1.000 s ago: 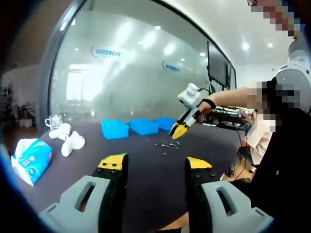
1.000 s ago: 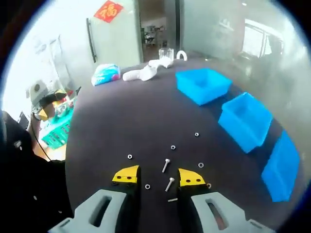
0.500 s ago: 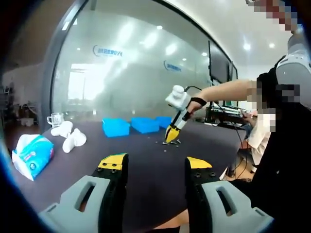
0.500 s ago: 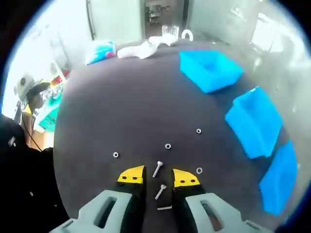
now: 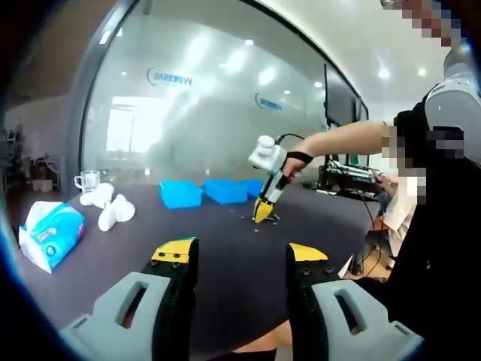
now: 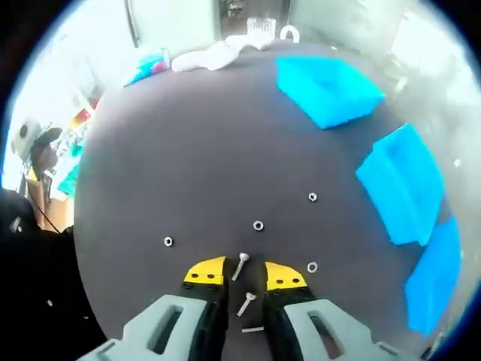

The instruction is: Sort the screws, nuts, and washers into the corresponding bins

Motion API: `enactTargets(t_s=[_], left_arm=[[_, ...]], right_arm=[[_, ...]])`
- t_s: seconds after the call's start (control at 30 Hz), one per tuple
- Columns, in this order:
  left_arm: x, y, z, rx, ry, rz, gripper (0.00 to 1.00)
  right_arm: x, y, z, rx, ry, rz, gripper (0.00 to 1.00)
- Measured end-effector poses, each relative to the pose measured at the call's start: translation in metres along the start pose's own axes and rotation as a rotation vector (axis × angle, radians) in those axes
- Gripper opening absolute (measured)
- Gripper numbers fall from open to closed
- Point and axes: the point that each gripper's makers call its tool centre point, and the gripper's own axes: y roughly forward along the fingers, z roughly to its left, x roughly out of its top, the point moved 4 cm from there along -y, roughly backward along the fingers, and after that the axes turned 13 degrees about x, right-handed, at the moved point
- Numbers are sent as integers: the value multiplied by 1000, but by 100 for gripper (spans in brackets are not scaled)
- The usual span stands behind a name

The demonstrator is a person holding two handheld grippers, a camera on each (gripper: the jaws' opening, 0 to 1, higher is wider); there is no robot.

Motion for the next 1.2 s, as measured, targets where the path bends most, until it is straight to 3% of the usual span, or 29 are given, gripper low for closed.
enactTargets(t_s=[0.2, 0.67, 0.8, 0.97, 1.03, 1.2], left_arm=[[-1, 1, -2, -5, 1, 1, 46], [0, 1, -6, -9, 6, 3, 46], [1, 1, -7, -8, 9, 1, 46], [5, 4, -2, 16, -4, -8, 46], [7, 5, -1, 20, -7, -10, 46], [13, 7, -3, 12, -17, -22, 46]], right_arm=[[-3, 0, -1, 15, 15, 5, 0], [-6, -7, 8, 37, -10, -14, 0], [-6, -16, 15, 46, -7, -79, 0], [-8, -34, 29, 36, -30, -218, 0], [-8, -45, 23, 30, -24, -268, 0], [-29, -65, 36, -3, 0, -398, 0]])
